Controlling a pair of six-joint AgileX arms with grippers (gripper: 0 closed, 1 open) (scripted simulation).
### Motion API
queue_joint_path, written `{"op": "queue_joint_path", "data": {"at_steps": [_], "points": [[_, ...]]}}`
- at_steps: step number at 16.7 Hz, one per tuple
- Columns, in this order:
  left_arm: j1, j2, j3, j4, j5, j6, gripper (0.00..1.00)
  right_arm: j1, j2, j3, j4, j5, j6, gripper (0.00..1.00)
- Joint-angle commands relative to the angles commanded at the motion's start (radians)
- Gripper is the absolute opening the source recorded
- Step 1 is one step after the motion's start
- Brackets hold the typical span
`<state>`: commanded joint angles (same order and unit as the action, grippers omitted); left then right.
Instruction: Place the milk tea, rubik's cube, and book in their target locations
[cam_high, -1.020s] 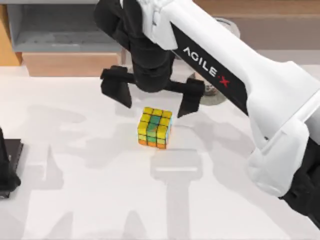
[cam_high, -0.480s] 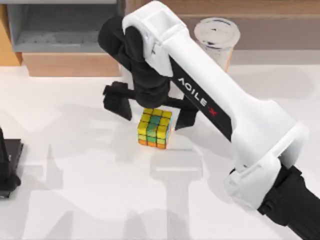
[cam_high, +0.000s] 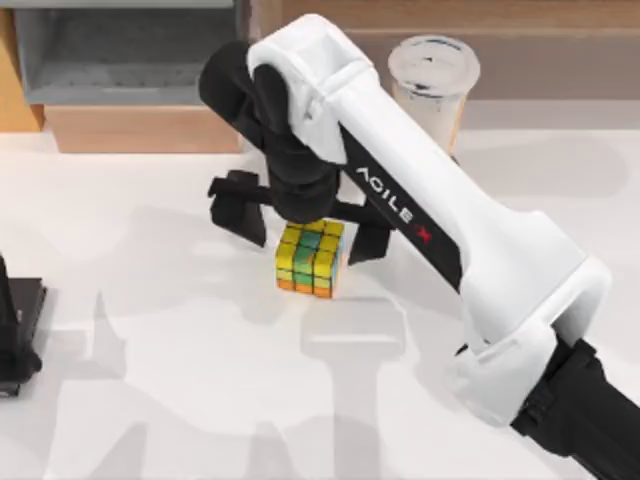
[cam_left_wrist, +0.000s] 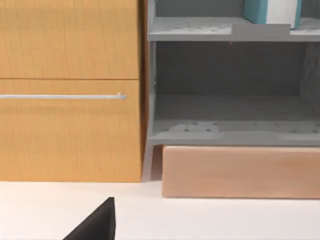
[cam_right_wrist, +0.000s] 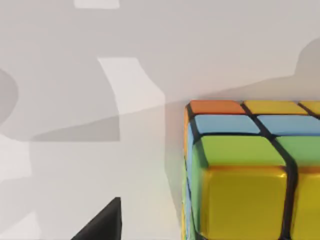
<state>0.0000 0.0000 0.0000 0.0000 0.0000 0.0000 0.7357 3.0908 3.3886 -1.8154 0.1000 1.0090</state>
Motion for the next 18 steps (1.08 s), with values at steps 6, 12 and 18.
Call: {"op": "queue_joint_path", "data": {"at_steps": [6, 12, 18], "points": [[0.000, 0.000, 0.000, 0.000, 0.000, 0.000, 1.00, 0.000, 0.000, 0.000, 0.000, 0.000, 0.000, 0.40], [0.000, 0.000, 0.000, 0.000, 0.000, 0.000, 1.00, 0.000, 0.000, 0.000, 0.000, 0.000, 0.000, 0.00], [0.000, 0.000, 0.000, 0.000, 0.000, 0.000, 1.00, 0.000, 0.000, 0.000, 0.000, 0.000, 0.000, 0.00]]}}
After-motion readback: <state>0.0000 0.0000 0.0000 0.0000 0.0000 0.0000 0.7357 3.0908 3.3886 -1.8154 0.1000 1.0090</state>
